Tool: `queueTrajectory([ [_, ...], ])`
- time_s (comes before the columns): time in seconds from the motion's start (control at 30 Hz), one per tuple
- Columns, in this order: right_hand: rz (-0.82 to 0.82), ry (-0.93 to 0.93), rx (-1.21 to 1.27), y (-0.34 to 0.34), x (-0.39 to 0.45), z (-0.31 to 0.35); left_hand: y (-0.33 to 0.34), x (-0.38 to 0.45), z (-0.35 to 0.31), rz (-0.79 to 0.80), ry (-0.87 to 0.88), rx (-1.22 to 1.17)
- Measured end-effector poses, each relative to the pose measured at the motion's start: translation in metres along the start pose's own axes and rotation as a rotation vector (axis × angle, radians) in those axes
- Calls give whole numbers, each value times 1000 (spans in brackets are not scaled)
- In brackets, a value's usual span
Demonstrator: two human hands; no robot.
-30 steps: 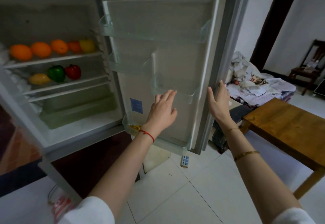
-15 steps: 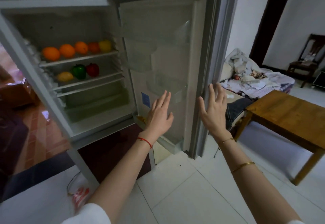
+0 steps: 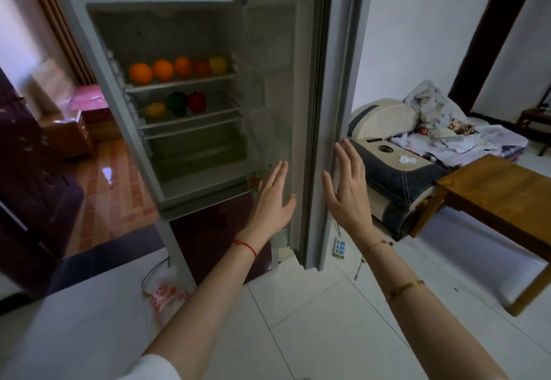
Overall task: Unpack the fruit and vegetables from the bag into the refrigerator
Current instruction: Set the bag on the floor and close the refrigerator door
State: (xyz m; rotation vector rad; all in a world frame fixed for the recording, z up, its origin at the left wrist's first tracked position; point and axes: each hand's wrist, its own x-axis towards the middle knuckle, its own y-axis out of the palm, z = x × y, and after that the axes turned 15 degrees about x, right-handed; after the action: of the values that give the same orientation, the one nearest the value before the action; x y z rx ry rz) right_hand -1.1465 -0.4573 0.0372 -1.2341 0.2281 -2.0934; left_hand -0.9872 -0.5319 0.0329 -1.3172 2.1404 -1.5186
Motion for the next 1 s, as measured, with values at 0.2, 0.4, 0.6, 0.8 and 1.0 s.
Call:
queueTrajectory([
  [0.2, 12, -202, 147, 21, 0, 18, -8, -21, 16, -9, -50, -34],
  [0.4, 114, -303, 183, 59, 21, 35, -12, -33, 34, -101, -161, -46],
  [0.6, 277, -386, 254, 100, 41, 51, -16, -33, 71, -211, -314, -7],
  [0.8, 397, -448, 359, 146, 66, 63, -26, -25, 109, -321, -451, 13],
  [1.0, 507, -524, 435, 193, 88, 77, -39, -12, 159, -430, -515, 45],
])
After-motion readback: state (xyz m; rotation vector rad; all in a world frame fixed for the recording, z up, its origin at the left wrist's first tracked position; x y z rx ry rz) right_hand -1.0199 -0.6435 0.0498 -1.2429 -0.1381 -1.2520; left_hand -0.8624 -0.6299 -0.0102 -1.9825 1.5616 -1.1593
